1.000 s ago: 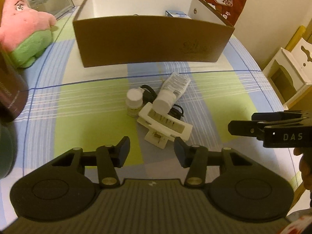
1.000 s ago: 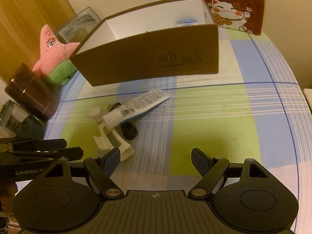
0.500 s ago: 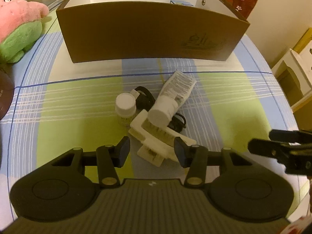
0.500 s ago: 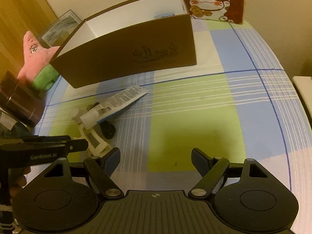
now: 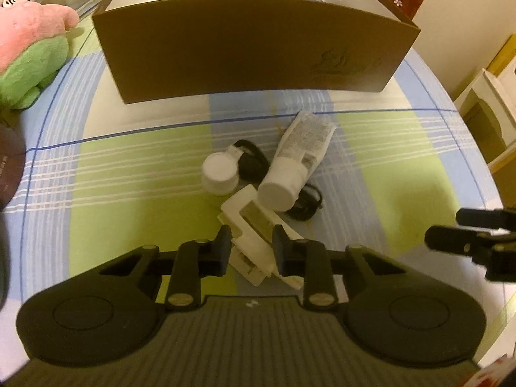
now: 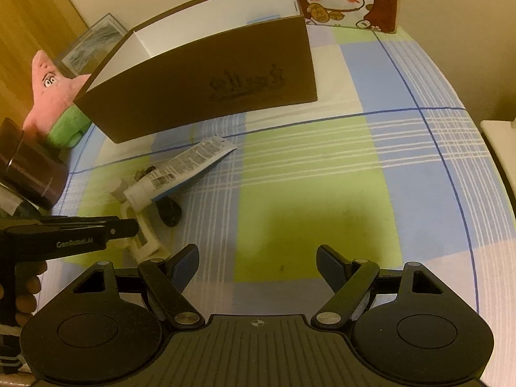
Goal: Organize rigid objects
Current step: 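Reach the left tool to the white plastic clip and close on it, then reach the right tool to the small white bottle and close on it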
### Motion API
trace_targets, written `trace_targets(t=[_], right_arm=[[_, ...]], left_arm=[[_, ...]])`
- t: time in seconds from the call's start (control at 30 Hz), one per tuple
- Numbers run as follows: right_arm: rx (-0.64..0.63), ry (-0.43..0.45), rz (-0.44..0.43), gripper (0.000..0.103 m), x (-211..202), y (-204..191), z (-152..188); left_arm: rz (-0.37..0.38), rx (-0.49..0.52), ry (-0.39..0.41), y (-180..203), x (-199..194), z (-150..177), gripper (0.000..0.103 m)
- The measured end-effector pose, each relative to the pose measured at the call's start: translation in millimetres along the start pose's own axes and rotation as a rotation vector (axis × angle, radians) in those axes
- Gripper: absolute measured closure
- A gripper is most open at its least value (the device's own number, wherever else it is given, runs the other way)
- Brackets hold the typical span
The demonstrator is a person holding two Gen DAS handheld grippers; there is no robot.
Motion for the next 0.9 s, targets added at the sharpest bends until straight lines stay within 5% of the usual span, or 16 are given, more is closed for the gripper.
trace_targets(t=[0.4, 0.63, 0.9], right_arm=[[-0.009, -0.005, -0.008, 0.023, 0.5, -3.7, 3.4], [-0.034, -0.010, -0.029, 0.023, 2.6, -14.1, 4.8], [-0.076, -0.013, -0.060, 0.023, 8.7, -31.3, 2.3]], left_arm=[[-0.101, 0.003, -0.021, -51.1, -22.0, 22.7, 0.080], [-0.069, -0.068, 0.020, -51.0, -41.0, 18.4, 0.054], [-0.096, -0.052, -0.007, -44.1, -24.6, 22.2, 0.057]])
Point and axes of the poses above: each gripper's, at about its wrist camera, not at the fingertips, and x roughly the way its jaws point, y to its right, z to its underside, the point moved 6 cm from there along x, roughly the way its jaws point, and after that the axes turned 12 degrees about y, right-handed, at the moved point
